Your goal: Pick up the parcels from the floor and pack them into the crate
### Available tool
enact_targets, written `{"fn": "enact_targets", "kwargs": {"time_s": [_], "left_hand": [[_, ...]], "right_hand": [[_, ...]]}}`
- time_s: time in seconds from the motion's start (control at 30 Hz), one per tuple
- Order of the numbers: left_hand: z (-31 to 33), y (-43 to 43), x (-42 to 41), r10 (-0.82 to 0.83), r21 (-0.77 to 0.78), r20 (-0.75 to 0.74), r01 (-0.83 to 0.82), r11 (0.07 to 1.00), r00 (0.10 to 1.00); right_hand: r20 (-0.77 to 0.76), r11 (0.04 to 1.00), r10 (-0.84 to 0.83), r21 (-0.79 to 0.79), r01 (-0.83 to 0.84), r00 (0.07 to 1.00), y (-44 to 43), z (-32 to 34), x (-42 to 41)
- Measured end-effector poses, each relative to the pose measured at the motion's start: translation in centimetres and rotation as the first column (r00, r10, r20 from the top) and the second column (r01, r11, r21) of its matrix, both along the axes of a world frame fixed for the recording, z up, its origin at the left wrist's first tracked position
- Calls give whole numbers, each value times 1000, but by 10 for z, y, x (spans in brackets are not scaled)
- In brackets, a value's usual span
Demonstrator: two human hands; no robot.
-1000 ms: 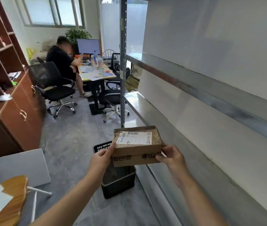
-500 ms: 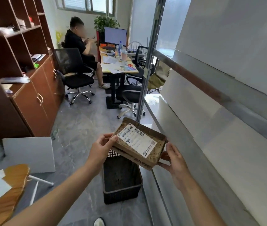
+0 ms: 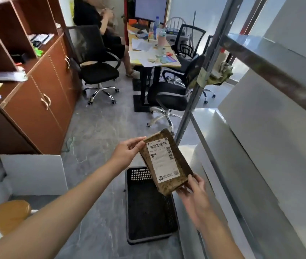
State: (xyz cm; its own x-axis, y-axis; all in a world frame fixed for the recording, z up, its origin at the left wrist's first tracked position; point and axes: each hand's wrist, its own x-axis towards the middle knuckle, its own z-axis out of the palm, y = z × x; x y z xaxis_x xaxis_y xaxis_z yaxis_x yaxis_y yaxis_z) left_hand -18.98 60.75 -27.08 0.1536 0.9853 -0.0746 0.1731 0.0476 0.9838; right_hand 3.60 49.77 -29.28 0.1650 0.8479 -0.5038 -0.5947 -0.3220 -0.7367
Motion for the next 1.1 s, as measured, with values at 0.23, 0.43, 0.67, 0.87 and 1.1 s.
{"fn": "enact_targets", "kwargs": {"time_s": [0.23, 0.43, 0.67, 0.87, 1.1], "left_hand": [[-57, 79, 26, 2, -122, -44, -7, 993, 999], [-114, 147, 56, -4, -218, -135, -26, 976, 991], [-248, 199, 81, -10, -297, -227, -60, 953, 974], [-375, 192, 72, 18, -373, -383, -172, 912, 924], [-539, 194, 59, -166, -361, -612, -87, 929, 773]], "right_hand": [[13, 985, 86, -152, -83, 996, 49, -47, 14], [33, 954, 156, -265, -142, 987, 99, -116, 45], [-11, 894, 173, -419, -162, 985, 158, -230, 63], [28, 824, 232, -537, -181, 972, 174, -352, 52], [29, 741, 200, -658, -132, 979, 171, -519, 4]]}}
